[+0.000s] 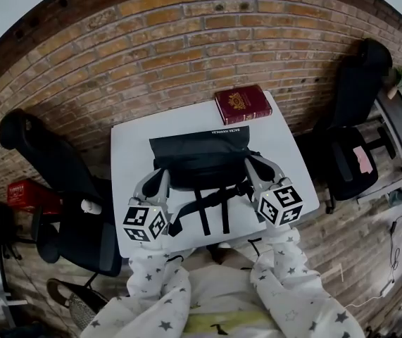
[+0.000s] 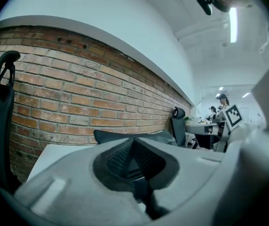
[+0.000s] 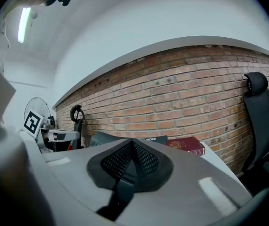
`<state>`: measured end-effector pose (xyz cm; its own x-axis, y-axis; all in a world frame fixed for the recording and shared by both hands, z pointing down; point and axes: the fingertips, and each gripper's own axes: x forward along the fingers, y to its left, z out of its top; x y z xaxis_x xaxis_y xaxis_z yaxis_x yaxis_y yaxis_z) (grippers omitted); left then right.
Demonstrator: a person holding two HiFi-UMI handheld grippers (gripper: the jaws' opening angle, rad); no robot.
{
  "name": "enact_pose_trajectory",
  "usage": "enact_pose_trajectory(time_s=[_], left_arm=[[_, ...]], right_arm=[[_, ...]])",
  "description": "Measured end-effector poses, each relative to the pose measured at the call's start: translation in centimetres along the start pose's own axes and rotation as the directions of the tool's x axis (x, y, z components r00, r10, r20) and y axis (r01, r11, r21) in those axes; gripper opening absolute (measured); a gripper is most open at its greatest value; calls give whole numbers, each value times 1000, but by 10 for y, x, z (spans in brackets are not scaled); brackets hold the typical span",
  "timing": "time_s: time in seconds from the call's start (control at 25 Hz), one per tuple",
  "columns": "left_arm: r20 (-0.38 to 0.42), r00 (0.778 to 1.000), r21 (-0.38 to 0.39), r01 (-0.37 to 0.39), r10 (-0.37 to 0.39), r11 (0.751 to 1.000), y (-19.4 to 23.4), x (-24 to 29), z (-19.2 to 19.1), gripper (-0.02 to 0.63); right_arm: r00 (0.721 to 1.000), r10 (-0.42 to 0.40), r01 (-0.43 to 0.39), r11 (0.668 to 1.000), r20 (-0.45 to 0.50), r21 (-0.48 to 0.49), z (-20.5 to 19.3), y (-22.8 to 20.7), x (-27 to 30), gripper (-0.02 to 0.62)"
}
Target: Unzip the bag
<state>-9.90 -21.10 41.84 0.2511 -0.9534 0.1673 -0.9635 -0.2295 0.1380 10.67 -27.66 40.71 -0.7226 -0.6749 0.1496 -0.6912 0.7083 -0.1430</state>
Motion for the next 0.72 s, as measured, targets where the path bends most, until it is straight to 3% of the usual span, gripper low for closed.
enact_pose_trajectory(time_s=[0.32,0.72], left_arm=[[34,999,8,-8,8,1000,7,-5,29,-2],[73,997,18,-31,30,999,21,-3,49,-2]], right_arm=[[995,24,-25,1000,97,12,42,12,3,9],[986,-23,16,999,165,47,59,0,3,8]])
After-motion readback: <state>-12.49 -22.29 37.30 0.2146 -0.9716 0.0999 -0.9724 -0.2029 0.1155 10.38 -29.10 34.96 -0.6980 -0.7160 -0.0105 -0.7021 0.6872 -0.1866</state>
